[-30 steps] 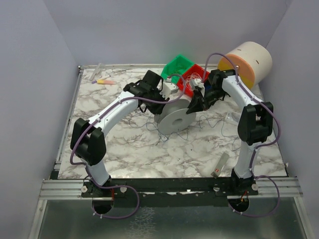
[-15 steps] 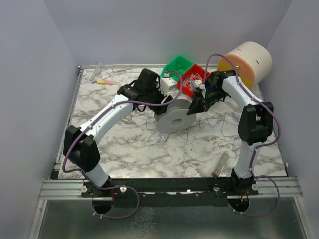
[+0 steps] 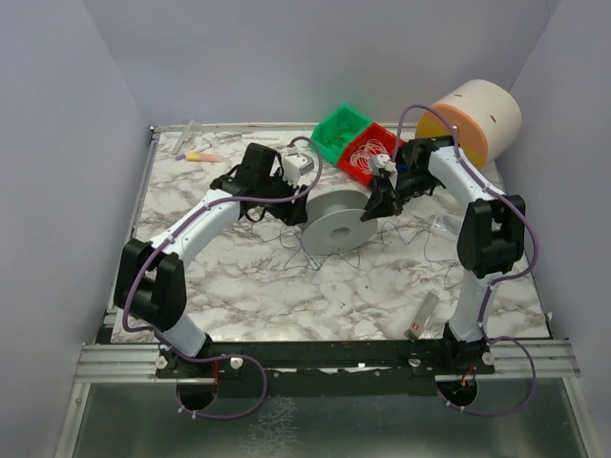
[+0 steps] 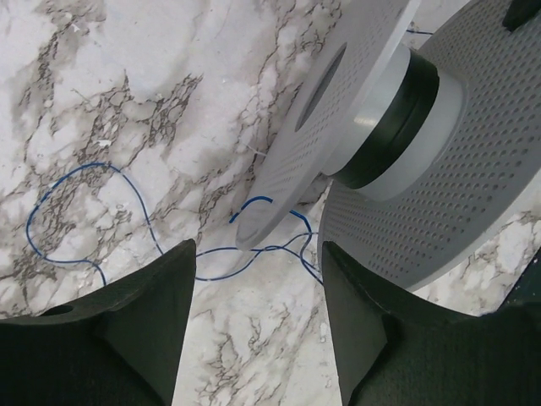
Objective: Wrap the cables
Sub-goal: Wrap the cable around the cable reel.
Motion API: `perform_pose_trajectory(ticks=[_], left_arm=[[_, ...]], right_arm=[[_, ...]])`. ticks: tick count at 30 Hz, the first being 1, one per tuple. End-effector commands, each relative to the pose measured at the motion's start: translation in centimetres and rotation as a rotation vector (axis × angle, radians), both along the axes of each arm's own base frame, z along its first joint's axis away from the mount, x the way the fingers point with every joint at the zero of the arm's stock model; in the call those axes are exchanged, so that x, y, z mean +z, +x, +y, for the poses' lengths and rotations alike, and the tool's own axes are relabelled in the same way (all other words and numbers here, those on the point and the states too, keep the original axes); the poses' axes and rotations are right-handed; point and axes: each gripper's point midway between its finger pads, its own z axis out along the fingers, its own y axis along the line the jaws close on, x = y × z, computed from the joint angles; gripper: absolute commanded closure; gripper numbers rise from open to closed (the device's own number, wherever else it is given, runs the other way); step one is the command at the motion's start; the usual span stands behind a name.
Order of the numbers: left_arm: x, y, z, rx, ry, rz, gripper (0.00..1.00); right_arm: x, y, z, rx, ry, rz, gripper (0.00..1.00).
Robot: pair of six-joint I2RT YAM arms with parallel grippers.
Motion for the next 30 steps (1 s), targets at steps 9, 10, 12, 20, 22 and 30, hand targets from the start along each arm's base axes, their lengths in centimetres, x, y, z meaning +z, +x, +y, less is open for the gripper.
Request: perform_pose_trajectory(ticks=[9, 10, 12, 20, 22, 30], left_arm=[[4.9, 0.3, -1.7, -0.127, -0.225, -0.09, 0.34], [4.8, 0.4, -1.6, -0.126, -0.219, -0.097, 0.33], [4.3, 0.6, -1.5, -0.126, -0.21, -0.103, 0.33], [2.5, 0.6, -2.0, -0.178, -0.213, -0.112, 0.35], [2.2, 0.4, -2.2, -0.2, -0.223, -0.099, 0.37], [1.0, -0.1, -2.6, -0.248, -0.234, -0.072, 0.44]], right_arm=[[-0.9, -0.4, -0.4, 0.003, -0.024, 0.021, 0.99], [-0.9, -0.3, -0.4, 0.003, -0.023, 0.019, 1.0], [-0.8, -0.3, -0.4, 0.002, -0.021, 0.019, 1.0], [-1.3, -0.4, -0.3, 0.002, -0.015, 0.037, 0.99], [-1.3, -0.4, -0.3, 0.002, -0.014, 0.036, 0.99], [-1.1, -0.4, -0.3, 0.002, -0.011, 0.033, 1.0]])
